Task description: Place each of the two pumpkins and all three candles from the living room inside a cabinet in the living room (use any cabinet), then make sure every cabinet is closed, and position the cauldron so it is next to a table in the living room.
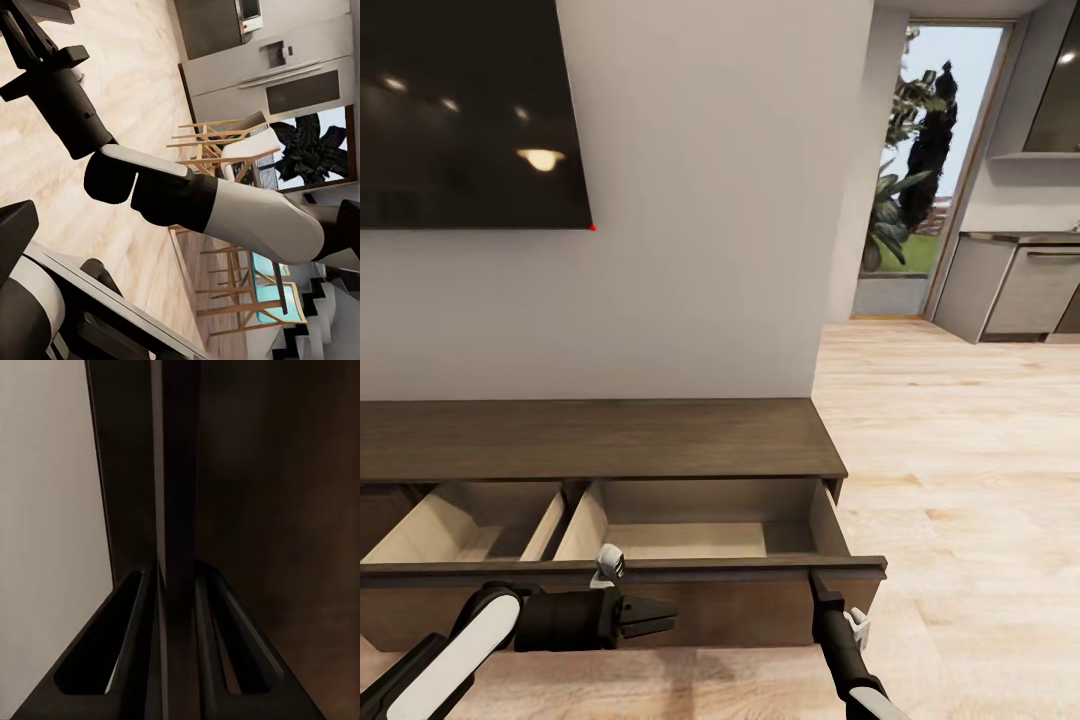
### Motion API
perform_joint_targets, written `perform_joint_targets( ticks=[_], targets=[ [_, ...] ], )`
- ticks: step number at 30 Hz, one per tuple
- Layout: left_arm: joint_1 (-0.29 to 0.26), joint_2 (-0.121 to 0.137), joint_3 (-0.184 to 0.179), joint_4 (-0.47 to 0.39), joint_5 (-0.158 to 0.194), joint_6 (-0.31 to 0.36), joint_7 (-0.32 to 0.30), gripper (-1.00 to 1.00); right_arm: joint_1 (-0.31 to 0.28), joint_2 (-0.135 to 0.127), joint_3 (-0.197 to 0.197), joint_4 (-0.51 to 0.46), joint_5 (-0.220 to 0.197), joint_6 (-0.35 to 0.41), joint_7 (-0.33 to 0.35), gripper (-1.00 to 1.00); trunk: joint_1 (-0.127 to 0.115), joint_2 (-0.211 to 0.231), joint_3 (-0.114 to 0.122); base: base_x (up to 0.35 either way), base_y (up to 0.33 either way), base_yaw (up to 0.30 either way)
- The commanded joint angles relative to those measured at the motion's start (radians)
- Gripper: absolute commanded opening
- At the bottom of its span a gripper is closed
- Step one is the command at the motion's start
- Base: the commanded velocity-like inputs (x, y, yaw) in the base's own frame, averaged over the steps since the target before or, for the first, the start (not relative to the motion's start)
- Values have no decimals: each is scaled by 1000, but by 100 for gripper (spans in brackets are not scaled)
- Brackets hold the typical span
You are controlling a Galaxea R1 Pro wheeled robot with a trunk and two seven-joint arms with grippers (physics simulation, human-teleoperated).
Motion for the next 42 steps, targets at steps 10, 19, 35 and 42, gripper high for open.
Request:
perform_joint_targets(
  ticks=[10,19,35,42],
  targets=[
    [-1,1,-1,1,1,3,-3,100,-1,1,7,-1,4,3,12,-100,0,-1,-1,-16,0,0],
    [-1,1,-1,1,1,3,-3,100,-1,1,7,-1,4,3,11,-100,0,-1,-1,-21,0,0],
    [-1,1,-1,1,1,3,-3,100,-1,1,7,-1,4,3,10,100,0,-1,-1,-45,0,0],
    [-1,1,-1,1,1,3,-1,100,-1,1,7,-1,4,3,10,100,0,-1,-1,-23,0,0]
  ],
)
